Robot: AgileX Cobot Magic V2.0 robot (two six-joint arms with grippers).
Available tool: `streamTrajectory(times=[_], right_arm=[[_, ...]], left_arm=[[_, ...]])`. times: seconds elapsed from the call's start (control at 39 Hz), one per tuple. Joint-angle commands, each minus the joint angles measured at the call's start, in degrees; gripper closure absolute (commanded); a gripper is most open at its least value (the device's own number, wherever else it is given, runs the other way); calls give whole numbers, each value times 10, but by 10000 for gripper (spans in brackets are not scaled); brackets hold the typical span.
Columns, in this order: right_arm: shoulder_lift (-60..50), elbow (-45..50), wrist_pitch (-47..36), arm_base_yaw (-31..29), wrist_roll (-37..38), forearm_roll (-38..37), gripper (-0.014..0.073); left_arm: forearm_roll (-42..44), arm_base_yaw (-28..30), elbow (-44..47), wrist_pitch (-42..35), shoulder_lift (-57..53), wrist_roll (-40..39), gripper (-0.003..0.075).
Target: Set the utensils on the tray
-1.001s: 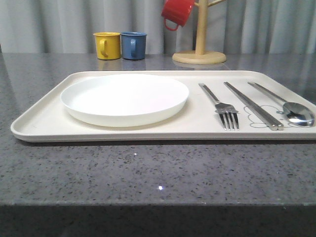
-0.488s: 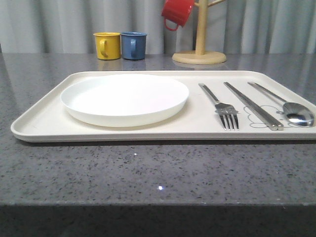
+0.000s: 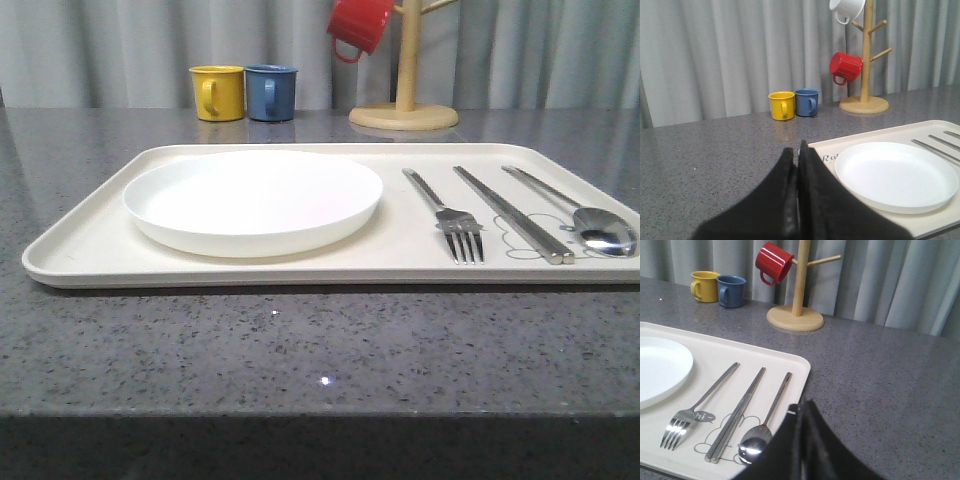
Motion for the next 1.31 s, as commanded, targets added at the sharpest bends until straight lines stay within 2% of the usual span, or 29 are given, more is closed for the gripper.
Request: streamTrajectory(times=[0.0, 1.03, 1.28], right_arm=[[4, -15, -52, -1, -7, -10, 662], [4, -15, -52, -1, -7, -10, 662], [4, -15, -52, -1, -7, -10, 662]], left_arm=[[-8, 2, -15, -46, -12, -4, 739], [-8, 2, -15, -46, -12, -4, 739], [21, 6, 8, -65, -14, -4, 739]])
